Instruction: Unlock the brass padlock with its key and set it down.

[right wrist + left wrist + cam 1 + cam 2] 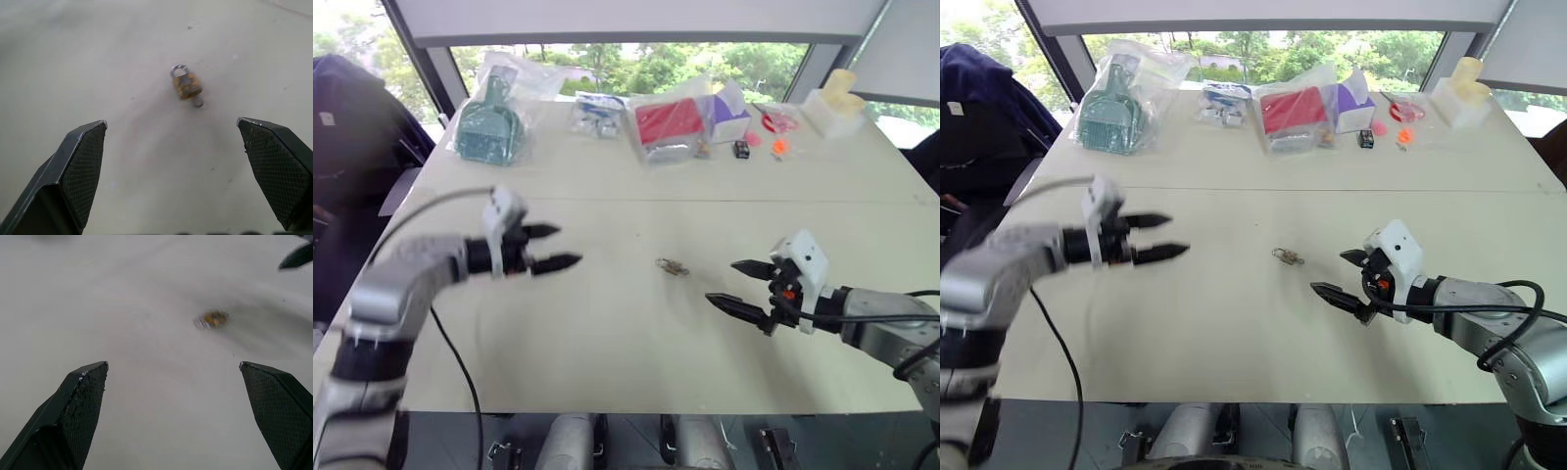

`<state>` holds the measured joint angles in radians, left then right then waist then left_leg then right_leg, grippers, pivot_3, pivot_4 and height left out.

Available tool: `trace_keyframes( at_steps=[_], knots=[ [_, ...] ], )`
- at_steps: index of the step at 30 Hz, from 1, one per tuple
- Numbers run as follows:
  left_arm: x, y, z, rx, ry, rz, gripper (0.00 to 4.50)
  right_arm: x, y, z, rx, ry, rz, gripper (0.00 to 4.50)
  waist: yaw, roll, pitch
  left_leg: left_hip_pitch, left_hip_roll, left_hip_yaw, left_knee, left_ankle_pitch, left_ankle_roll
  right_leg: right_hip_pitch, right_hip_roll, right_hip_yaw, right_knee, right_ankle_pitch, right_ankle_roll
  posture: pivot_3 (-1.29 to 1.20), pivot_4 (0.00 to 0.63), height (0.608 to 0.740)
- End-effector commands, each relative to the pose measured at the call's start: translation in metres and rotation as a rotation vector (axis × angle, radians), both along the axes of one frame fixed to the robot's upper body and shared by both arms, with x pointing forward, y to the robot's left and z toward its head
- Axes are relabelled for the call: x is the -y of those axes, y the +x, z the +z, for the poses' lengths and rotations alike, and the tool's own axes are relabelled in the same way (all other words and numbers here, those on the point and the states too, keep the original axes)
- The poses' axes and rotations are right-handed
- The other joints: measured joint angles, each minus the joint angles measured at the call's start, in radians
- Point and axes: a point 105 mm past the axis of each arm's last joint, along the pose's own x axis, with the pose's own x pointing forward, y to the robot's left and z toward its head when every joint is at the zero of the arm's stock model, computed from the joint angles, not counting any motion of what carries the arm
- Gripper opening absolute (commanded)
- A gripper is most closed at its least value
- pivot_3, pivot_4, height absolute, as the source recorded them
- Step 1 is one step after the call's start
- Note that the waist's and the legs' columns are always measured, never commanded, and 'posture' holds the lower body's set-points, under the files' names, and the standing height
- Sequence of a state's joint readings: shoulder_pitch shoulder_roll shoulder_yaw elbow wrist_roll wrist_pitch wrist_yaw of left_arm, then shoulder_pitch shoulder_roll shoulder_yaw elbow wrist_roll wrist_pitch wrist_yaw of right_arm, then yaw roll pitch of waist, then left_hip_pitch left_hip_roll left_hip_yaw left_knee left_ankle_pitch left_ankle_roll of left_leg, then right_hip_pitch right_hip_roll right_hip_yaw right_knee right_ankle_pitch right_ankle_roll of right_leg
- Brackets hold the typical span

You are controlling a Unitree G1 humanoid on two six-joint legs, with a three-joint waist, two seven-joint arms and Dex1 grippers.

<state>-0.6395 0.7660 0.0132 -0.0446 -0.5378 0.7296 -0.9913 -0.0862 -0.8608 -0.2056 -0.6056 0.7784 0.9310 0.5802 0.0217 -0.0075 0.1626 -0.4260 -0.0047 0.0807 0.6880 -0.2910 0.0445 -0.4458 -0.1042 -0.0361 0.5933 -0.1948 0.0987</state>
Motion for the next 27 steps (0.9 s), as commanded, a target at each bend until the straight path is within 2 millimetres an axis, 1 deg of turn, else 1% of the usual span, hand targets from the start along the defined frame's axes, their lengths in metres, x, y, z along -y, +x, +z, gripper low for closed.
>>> trace_keyframes(
  at_steps=[1,2,5,7,9,11,14,15,17,19,20,24,27],
  knots=[
    [0.026,0.007,0.028,0.115,0.121,-0.24,4.5,-0.001,0.003,0.014,0.053,0.027,-0.007,4.42,0.004,0.001,0.0,0.0,-0.001,0.001,0.0,0.0,0.0,0.0,0.0,-0.001,0.0,0.0,0.0,0.0,0.15,0.74],
    [0.034,0.01,0.03,0.126,0.149,-0.308,4.5,0.0,0.004,0.016,0.06,0.042,-0.016,4.42,0.006,0.001,-0.001,0.0,-0.001,0.001,0.0,0.0,0.002,0.001,0.001,-0.001,-0.001,0.0,0.0,0.0,0.15,0.74],
    [0.07,0.019,0.028,0.131,0.191,-0.493,4.5,0.006,0.007,0.021,0.086,0.07,-0.07,4.42,0.019,0.002,-0.001,0.001,-0.002,0.005,0.0,-0.001,0.005,0.002,0.002,-0.001,-0.001,0.0,0.0,0.0,0.15,0.74],
    [0.095,0.024,0.012,0.109,0.271,-0.629,4.5,0.01,0.006,0.02,0.102,0.077,-0.114,4.42,0.021,0.001,-0.001,-0.002,-0.002,0.004,0.006,-0.003,0.007,0.003,0.003,-0.003,0.0,0.0,0.001,0.0,0.15,0.74],
    [0.112,0.028,-0.003,0.093,0.336,-0.705,4.5,0.011,0.005,0.018,0.114,0.087,-0.153,4.42,0.019,-0.001,0.0,-0.004,-0.002,0.004,0.011,-0.005,0.012,0.003,0.004,-0.003,0.0,0.0,0.001,0.0,0.15,0.74],
    [0.134,0.03,-0.019,0.068,0.377,-0.753,4.5,0.011,0.001,0.014,0.125,0.105,-0.208,4.42,0.018,-0.002,0.001,-0.005,-0.003,0.005,0.013,-0.007,0.014,0.004,0.003,-0.002,-0.001,0.0,0.001,0.0,0.15,0.74],
    [0.163,0.028,-0.04,0.079,0.421,-0.796,4.5,0.013,-0.003,0.006,0.138,0.102,-0.29,4.42,0.017,-0.002,0.001,-0.006,-0.003,0.005,0.015,-0.008,0.017,0.003,0.002,-0.002,-0.001,0.0,0.001,0.0,0.15,0.74],
    [0.169,0.026,-0.045,0.081,0.433,-0.803,4.5,0.015,-0.004,0.004,0.145,0.098,-0.316,4.42,0.017,-0.002,0.001,-0.006,-0.003,0.005,0.015,-0.008,0.017,0.003,0.002,-0.001,-0.001,0.0,0.002,0.0,0.15,0.74],
    [0.174,0.026,-0.055,0.084,0.468,-0.806,4.5,0.014,-0.004,0.004,0.161,0.101,-0.348,4.42,0.015,-0.002,0.001,-0.006,-0.003,0.005,0.015,-0.008,0.017,0.003,0.002,-0.001,0.0,0.0,0.002,0.0,0.15,0.74],
    [0.18,0.025,-0.073,0.094,0.541,-0.797,4.5,0.014,-0.006,0.005,0.177,0.12,-0.384,4.42,0.015,-0.002,0.001,-0.006,-0.002,0.004,0.015,-0.008,0.017,0.002,0.002,-0.001,0.001,0.0,0.002,0.0,0.15,0.74],
    [0.181,0.025,-0.078,0.098,0.563,-0.792,4.5,0.014,-0.007,0.005,0.18,0.125,-0.395,4.42,0.017,-0.002,0.001,-0.005,-0.002,0.004,0.015,-0.008,0.017,0.002,0.002,-0.002,0.002,0.0,0.002,0.0,0.15,0.74],
    [0.184,0.028,-0.091,0.105,0.617,-0.75,4.5,0.017,-0.012,0.003,0.18,0.12,-0.428,4.42,0.019,-0.002,0.001,-0.005,-0.001,0.002,0.015,-0.008,0.017,0.002,0.004,-0.003,0.002,0.0,0.002,0.0,0.15,0.74],
    [0.188,0.031,-0.098,0.077,0.614,-0.691,4.5,0.019,-0.016,0.004,0.186,0.122,-0.449,4.42,0.019,-0.002,0.001,-0.005,-0.001,0.002,0.015,-0.008,0.017,0.003,0.004,-0.003,0.002,0.0,0.002,0.0,0.15,0.74]
  ],
)
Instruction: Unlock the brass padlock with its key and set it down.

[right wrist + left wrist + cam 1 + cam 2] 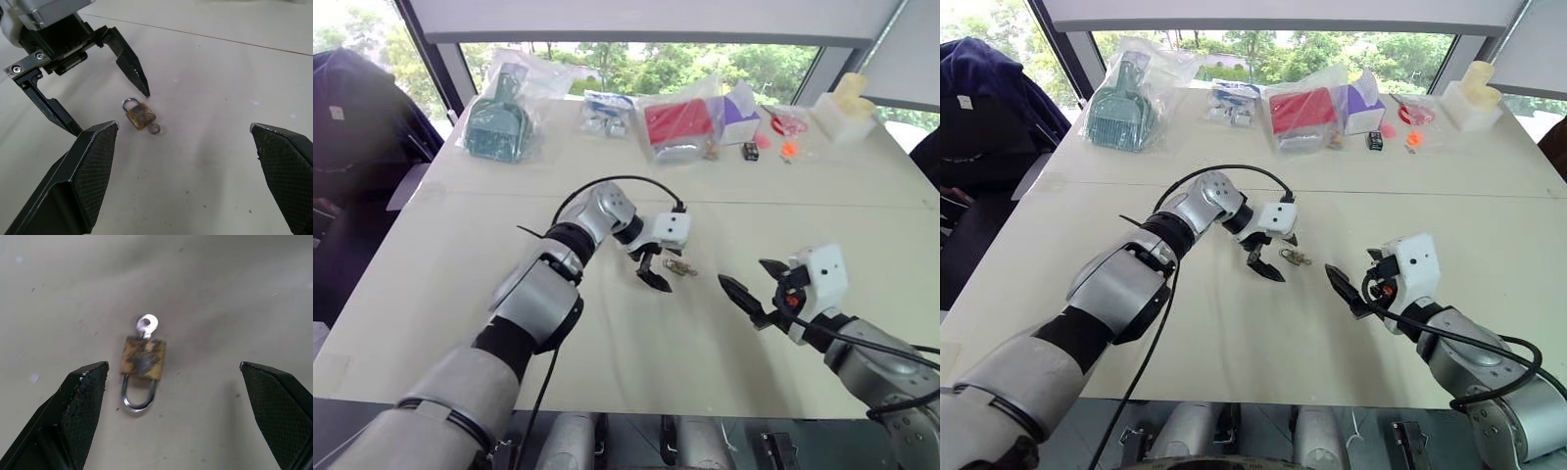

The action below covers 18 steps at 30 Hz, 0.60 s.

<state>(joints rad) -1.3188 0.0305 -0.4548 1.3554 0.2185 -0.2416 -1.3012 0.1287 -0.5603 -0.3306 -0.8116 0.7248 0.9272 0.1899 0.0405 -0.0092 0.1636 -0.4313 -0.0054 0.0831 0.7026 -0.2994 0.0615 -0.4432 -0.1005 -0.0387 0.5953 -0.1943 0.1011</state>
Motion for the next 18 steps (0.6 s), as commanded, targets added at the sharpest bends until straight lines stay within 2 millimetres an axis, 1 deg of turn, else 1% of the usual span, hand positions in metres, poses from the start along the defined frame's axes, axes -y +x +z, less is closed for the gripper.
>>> trace_keyframes(
  at_steps=[1,10,13,15,18],
  knots=[
    [0.006,0.003,-0.001,0.013,-0.004,0.049,4.5,0.001,-0.005,0.013,0.065,-0.004,-0.022,4.42,-0.001,0.0,0.0,0.0,0.0,0.0,0.0,0.0,0.0,0.0,0.0,0.0,0.0,0.0,0.0,0.0,0.15,0.74],
    [0.007,0.002,-0.014,-0.036,0.034,0.106,4.5,-0.005,-0.016,0.011,0.055,0.004,-0.041,4.42,0.001,0.0,0.0,0.002,0.0,0.0,0.001,0.0,0.0,0.002,0.0,0.0,0.0,0.0,0.0,0.0,0.15,0.74],
    [0.006,-0.001,-0.019,-0.037,0.061,0.092,3.63,-0.006,-0.019,0.009,0.051,0.009,-0.048,4.5,0.001,0.0,-0.001,0.002,0.0,0.0,0.001,0.0,0.0,0.003,0.0,0.0,0.0,0.0,0.0,0.0,0.15,0.74],
    [0.007,-0.004,-0.022,-0.04,0.076,0.067,2.73,-0.006,-0.02,0.009,0.048,0.01,-0.053,4.5,0.0,0.0,-0.001,0.004,0.0,0.0,0.001,0.0,0.0,0.005,0.0,0.0,0.0,0.0,0.0,0.0,0.15,0.74],
    [0.009,-0.008,-0.025,-0.024,0.098,0.021,1.22,-0.005,-0.019,0.007,0.042,0.015,-0.055,4.5,0.0,0.0,-0.001,0.005,0.0,0.0,0.001,0.0,0.0,0.005,-0.001,0.0,0.0,0.0,0.0,0.0,0.15,0.74]
  ],
)
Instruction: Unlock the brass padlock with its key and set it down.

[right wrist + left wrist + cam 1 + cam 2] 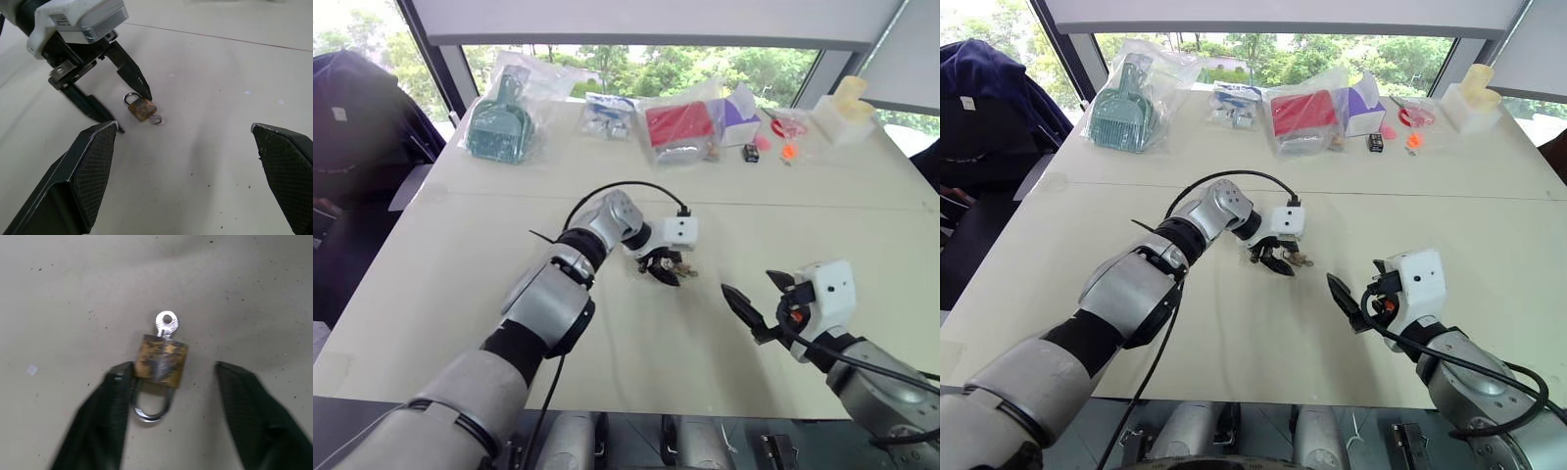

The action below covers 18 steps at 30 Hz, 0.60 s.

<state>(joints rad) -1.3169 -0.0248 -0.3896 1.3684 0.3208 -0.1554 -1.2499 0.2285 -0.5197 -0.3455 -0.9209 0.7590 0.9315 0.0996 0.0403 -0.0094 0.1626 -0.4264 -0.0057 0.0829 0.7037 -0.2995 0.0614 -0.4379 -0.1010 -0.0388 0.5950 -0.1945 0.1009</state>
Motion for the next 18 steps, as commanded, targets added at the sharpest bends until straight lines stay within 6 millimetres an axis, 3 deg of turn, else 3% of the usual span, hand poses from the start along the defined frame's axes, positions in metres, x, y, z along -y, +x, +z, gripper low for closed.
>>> trace_keyframes(
  at_steps=[1,9,12,16,18],
  knots=[
    [-0.0005,-0.0082,-0.016,-0.003,0.064,-0.05,1.22,-0.0009,-0.001,0.0089,0.043,0.003,0.0,4.5,0.0,0.0,0.0,0.0,0.0,0.0,0.0,0.0,0.0,0.0,0.0,0.0,0.0,0.0,0.0,0.0,0.15,0.74],
    [-0.0062,-0.0136,-0.0214,-0.019,0.086,-0.102,1.22,0.0004,0.0036,0.0075,0.036,0.01,0.013,4.5,0.0,0.0,-0.001,0.0,0.0,0.0,0.0,0.0,0.0,0.0,0.0,0.0,0.0,0.0,0.0,0.0,0.15,0.74],
    [-0.0075,-0.013,-0.0223,-0.017,0.087,-0.099,2.22,-0.0001,0.0047,0.0068,0.033,0.011,0.019,4.5,0.0,0.0,-0.001,0.0,0.0,0.0,0.0,0.0,0.0,0.0,0.0,0.0,0.0,0.0,0.0,0.0,0.15,0.74],
    [-0.0039,-0.0098,-0.0197,-0.002,0.059,-0.068,4.16,-0.0001,0.0061,0.0071,0.033,0.012,0.024,4.5,0.0,0.0,-0.001,0.0,0.0,0.0,0.0,0.0,0.0,0.0,0.0,0.0,0.0,0.0,0.0,0.0,0.15,0.74],
    [-0.0009,-0.0091,-0.0168,-0.008,0.036,-0.054,4.16,-0.0003,0.0065,0.007,0.033,0.012,0.025,4.5,0.0,0.0,-0.001,0.0,0.0,0.0,0.0,0.0,0.0,0.0,0.0,0.0,0.0,0.0,0.0,0.0,0.15,0.74]
  ],
)
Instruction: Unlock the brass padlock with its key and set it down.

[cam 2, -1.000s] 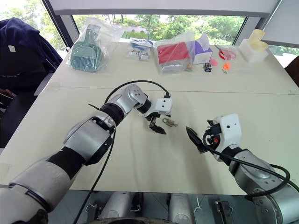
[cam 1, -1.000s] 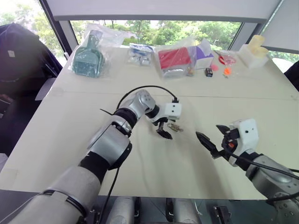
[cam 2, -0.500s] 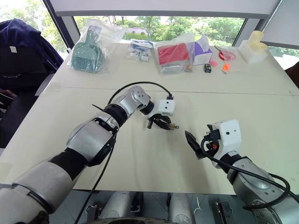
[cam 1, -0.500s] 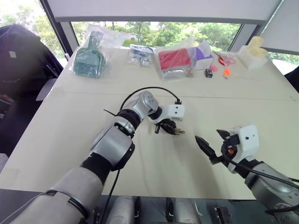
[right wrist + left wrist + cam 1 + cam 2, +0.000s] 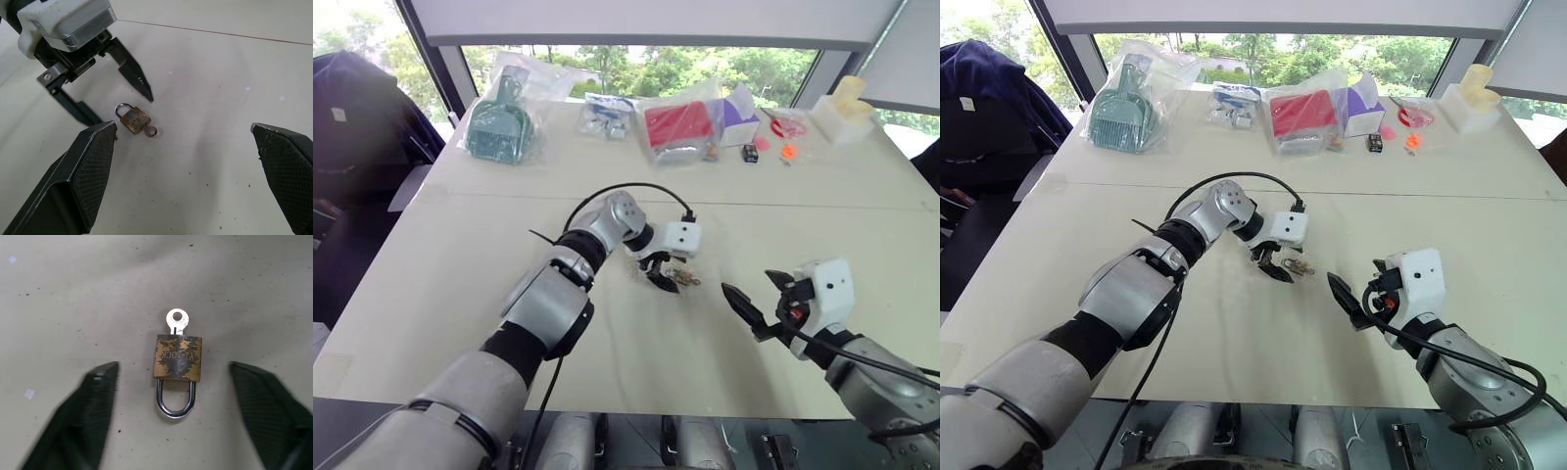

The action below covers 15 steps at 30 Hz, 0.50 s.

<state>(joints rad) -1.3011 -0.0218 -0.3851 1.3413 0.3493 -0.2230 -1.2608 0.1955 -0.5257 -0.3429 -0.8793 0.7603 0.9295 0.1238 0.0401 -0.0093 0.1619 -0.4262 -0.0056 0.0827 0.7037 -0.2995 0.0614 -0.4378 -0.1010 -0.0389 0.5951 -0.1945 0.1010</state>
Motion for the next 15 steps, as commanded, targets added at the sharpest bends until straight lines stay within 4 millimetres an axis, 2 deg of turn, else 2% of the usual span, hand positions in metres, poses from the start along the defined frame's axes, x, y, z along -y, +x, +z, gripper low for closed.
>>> trace_keyframes(
  at_steps=[1,9,12,13,15],
  knots=[
    [-0.002,-0.006,-0.016,-0.057,0.03,0.022,4.16,-0.002,0.001,0.007,0.036,-0.001,0.011,4.5,0.001,0.0,0.0,0.0,0.0,0.0,0.0,0.0,0.0,0.0,0.0,0.0,0.0,0.0,0.0,0.0,0.15,0.74],
    [0.006,-0.012,-0.017,-0.083,0.014,0.004,4.16,-0.002,0.0,0.007,0.034,-0.001,0.012,4.5,0.002,0.0,0.0,0.0,0.0,0.0,0.0,0.0,0.0,0.0,0.0,0.0,0.0,0.0,0.0,0.0,0.15,0.74],
    [0.01,-0.015,-0.018,-0.089,0.002,-0.013,3.36,-0.003,0.0,0.006,0.032,0.0,0.01,4.5,0.002,0.0,0.0,0.0,0.0,0.0,0.0,0.0,0.0,0.001,0.0,0.0,0.0,0.0,0.0,0.0,0.15,0.74],
    [0.011,-0.017,-0.019,-0.095,0.0,-0.018,2.8,-0.003,0.0,0.006,0.031,0.002,0.01,4.5,0.003,0.0,0.0,0.0,-0.001,0.0,0.0,0.0,0.0,0.001,0.0,0.0,0.0,0.0,0.0,0.0,0.15,0.74],
    [0.013,-0.019,-0.023,-0.101,-0.001,-0.027,2.0,-0.005,-0.001,0.005,0.03,0.003,0.011,4.5,0.003,0.0,0.0,0.001,-0.001,0.0,0.001,0.0,0.0,0.002,-0.001,0.0,0.0,0.0,0.0,0.0,0.15,0.74]
  ],
)
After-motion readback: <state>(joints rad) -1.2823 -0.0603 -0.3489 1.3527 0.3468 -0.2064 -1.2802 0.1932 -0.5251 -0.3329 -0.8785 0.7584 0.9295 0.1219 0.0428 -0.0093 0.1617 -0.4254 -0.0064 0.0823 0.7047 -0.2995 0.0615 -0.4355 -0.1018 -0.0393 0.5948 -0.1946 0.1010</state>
